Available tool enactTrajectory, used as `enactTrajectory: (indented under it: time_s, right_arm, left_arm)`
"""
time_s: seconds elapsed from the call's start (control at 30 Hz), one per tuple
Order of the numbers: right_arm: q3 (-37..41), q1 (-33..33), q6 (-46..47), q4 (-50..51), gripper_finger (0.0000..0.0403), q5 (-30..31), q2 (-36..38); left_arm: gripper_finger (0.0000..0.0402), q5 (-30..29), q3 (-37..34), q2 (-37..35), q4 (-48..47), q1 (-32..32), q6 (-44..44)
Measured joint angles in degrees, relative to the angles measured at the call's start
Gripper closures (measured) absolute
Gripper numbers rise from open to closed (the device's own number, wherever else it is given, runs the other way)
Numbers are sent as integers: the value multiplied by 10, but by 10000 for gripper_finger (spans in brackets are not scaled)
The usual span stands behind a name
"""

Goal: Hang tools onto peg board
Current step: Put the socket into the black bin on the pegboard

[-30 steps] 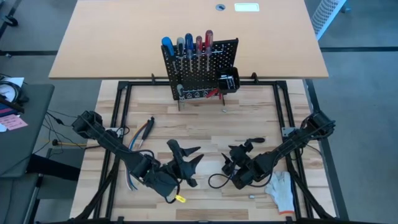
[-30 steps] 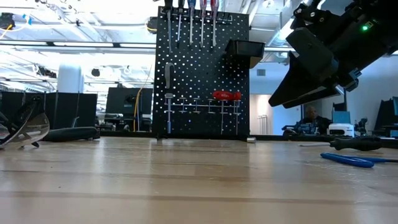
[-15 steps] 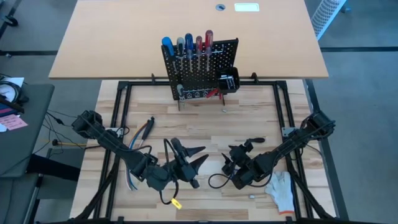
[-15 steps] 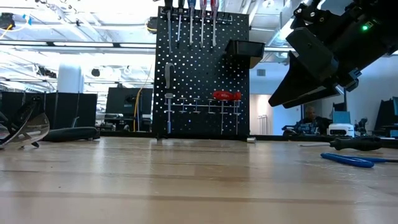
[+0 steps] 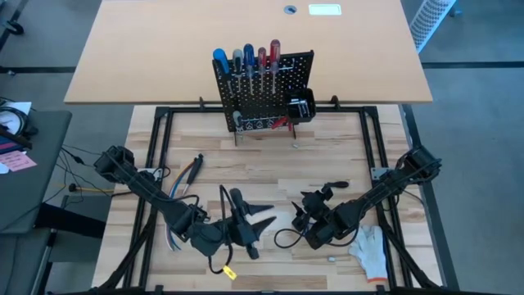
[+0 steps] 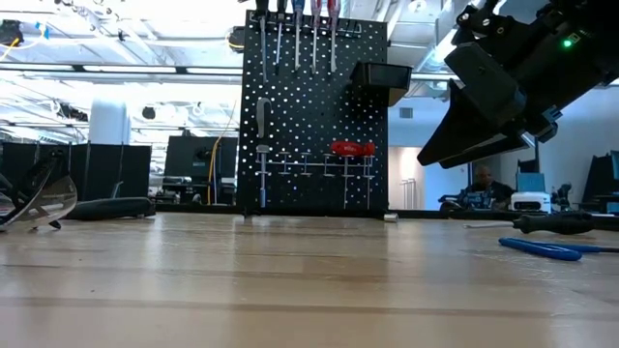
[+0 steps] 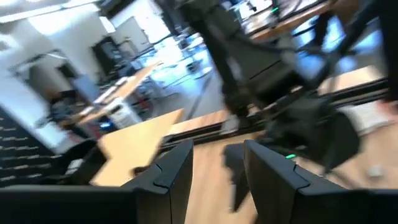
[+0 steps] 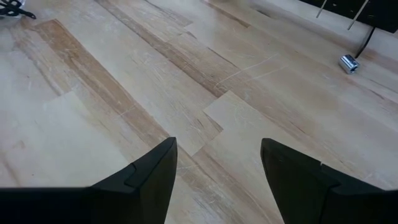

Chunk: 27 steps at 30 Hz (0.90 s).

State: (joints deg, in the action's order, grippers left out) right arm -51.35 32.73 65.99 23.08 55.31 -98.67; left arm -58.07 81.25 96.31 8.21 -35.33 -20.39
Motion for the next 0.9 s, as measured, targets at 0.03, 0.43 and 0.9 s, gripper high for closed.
enactTrajectory:
  time_s: [0.03, 0.43, 0.9]
  right_arm:
    - [0, 0, 0, 0, 163, 0, 0]
    - [-10, -3, 5, -71, 163, -58, 2]
    - [-52, 225, -51, -14, 163, -285, 86]
  left_arm:
    - [265, 17, 0, 0, 0, -1, 12]
    - [265, 153, 0, 33, -67, 2, 125]
    - [265, 115, -121, 40, -41, -32, 251]
